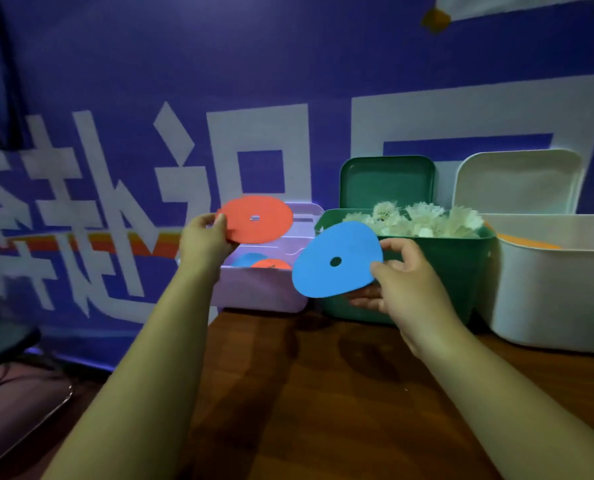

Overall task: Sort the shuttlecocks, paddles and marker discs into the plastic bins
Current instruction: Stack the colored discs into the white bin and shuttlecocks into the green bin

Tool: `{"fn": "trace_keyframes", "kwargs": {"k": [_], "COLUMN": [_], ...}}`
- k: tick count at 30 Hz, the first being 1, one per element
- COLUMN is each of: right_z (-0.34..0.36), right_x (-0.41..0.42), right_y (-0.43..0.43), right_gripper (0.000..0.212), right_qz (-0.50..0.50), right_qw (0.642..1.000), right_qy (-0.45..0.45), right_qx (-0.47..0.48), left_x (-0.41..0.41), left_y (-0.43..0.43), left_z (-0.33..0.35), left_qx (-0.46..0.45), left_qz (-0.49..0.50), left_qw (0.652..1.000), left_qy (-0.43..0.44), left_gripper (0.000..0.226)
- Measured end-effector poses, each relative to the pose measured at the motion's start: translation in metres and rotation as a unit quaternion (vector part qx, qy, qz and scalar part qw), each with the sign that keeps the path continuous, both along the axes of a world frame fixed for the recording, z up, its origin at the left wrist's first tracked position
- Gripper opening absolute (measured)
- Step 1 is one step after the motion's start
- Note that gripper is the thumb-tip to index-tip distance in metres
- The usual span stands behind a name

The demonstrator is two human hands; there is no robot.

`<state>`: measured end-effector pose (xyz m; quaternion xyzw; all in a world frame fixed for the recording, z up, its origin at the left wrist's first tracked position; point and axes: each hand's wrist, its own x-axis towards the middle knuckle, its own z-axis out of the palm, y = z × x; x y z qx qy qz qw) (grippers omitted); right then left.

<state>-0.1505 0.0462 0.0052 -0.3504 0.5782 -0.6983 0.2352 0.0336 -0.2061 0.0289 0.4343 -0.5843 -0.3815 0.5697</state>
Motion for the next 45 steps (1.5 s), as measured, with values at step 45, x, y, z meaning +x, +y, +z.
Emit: {"fn": "trace_keyframes", "kwargs": {"k": [45], "right_z": [-0.016], "right_x": [-0.091], "right_y": [0.045], "right_gripper": [0.015], "right_qz": [-0.034], "right_qw": [0.971], "right_qy": [0.195], "right_qx": [0.133], "left_x": [-0.099], "left_y": [0.136], "left_z": [-0.030], "left_qx": [-0.348], "left_qz": [-0.226], "left_qw": [0.861], "left_qy": [-0.294], "left_gripper": [0.025]}}
